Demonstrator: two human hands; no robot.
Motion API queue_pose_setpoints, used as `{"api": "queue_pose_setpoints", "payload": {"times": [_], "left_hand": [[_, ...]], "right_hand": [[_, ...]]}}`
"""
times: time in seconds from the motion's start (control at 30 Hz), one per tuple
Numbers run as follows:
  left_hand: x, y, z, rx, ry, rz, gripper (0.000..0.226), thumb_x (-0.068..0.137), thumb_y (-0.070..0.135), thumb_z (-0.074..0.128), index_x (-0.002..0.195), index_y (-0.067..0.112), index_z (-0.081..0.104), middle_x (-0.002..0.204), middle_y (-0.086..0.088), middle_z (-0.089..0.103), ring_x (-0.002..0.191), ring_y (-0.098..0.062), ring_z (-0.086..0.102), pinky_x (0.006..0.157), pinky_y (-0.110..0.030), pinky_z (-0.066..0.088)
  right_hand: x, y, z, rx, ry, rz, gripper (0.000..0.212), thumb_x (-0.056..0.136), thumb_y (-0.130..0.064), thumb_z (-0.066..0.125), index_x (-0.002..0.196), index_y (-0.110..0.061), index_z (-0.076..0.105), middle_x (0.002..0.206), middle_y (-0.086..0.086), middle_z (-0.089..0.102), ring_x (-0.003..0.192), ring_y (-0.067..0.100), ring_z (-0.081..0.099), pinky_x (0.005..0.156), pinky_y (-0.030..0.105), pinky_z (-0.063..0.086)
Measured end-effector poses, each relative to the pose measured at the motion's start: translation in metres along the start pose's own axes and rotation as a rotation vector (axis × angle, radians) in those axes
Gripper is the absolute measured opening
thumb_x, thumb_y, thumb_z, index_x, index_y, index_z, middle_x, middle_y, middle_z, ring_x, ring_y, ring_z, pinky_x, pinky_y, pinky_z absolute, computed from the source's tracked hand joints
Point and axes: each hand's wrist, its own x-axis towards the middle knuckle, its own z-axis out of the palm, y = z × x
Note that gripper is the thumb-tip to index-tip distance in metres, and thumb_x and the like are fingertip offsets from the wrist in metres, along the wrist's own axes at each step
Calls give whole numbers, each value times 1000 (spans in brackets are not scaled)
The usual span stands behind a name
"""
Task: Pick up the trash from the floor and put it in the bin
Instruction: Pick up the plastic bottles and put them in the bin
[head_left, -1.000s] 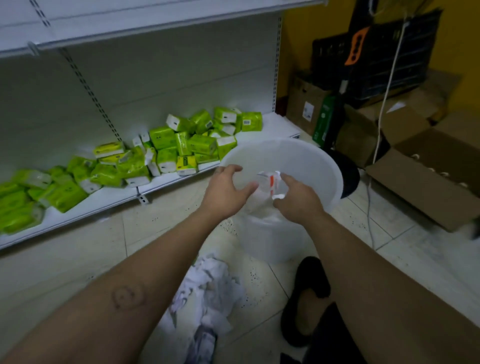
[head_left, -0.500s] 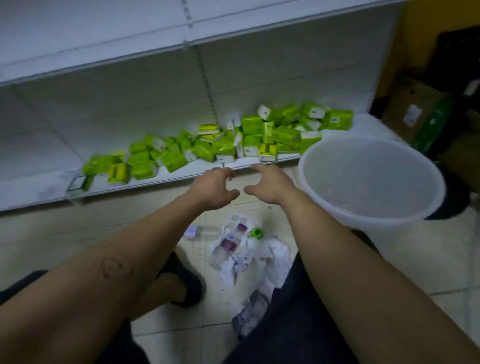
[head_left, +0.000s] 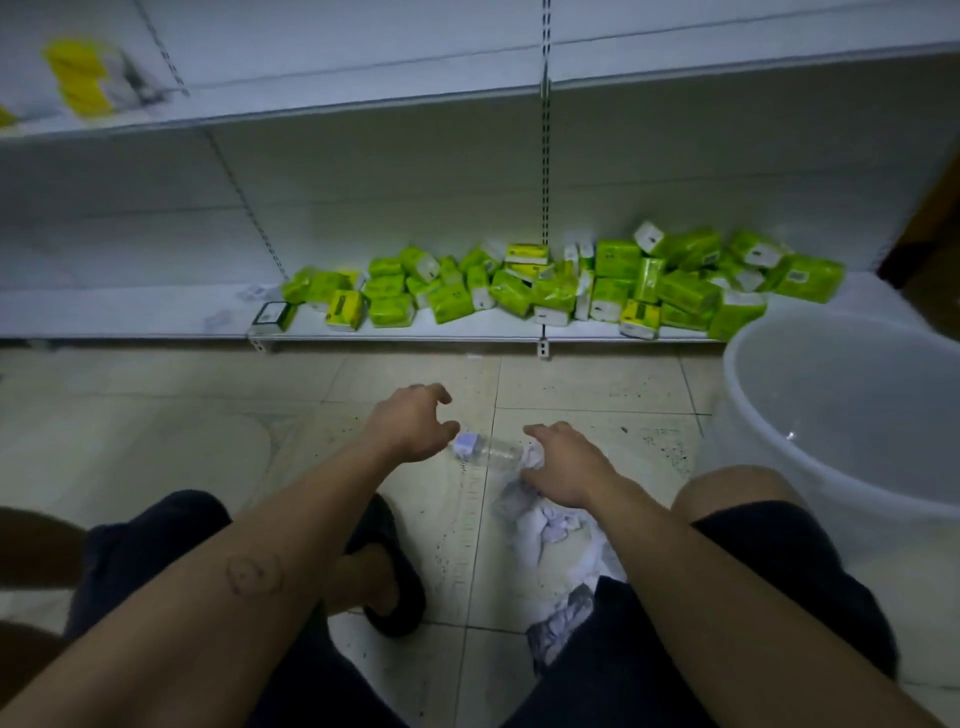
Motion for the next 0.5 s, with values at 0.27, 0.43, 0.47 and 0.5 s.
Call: {"api": "queue_pose_setpoints", "payload": {"times": [0.27, 0.43, 0.47, 0.5], "left_hand": [[42, -26, 69, -67, -134, -49, 47, 89, 38, 54, 132, 19, 50, 131, -7, 58, 113, -26, 57, 92, -38, 49], [73, -40, 114, -79, -226, -96, 50, 88, 38, 55, 133, 19, 48, 132, -7, 57, 117, -27, 55, 95, -39, 47], [79, -43, 124, -80, -254, -98, 51, 88, 39, 54, 134, 19, 48, 132, -8, 57, 118, -27, 54, 96, -40, 47], [85, -45, 134, -79, -282, -100, 52, 88, 40, 54, 135, 19, 47, 133, -8, 56, 119, -27, 53, 97, -40, 46]], "right_hand": [[32, 36, 11, -90, -84, 130, 63, 84, -44, 58, 140, -22, 38, 137, 14, 44, 120, 32, 49, 100, 41, 43], [62, 54, 47, -55, -183, 185, 68, 88, -39, 56, 147, -20, 28, 149, 14, 33, 132, 31, 41, 105, 41, 38], [67, 58, 56, -48, -211, 191, 68, 88, -39, 55, 147, -19, 27, 152, 14, 31, 134, 31, 38, 107, 41, 36], [73, 61, 65, -38, -231, 197, 68, 89, -40, 54, 147, -19, 26, 152, 14, 30, 135, 32, 37, 109, 42, 36]]}}
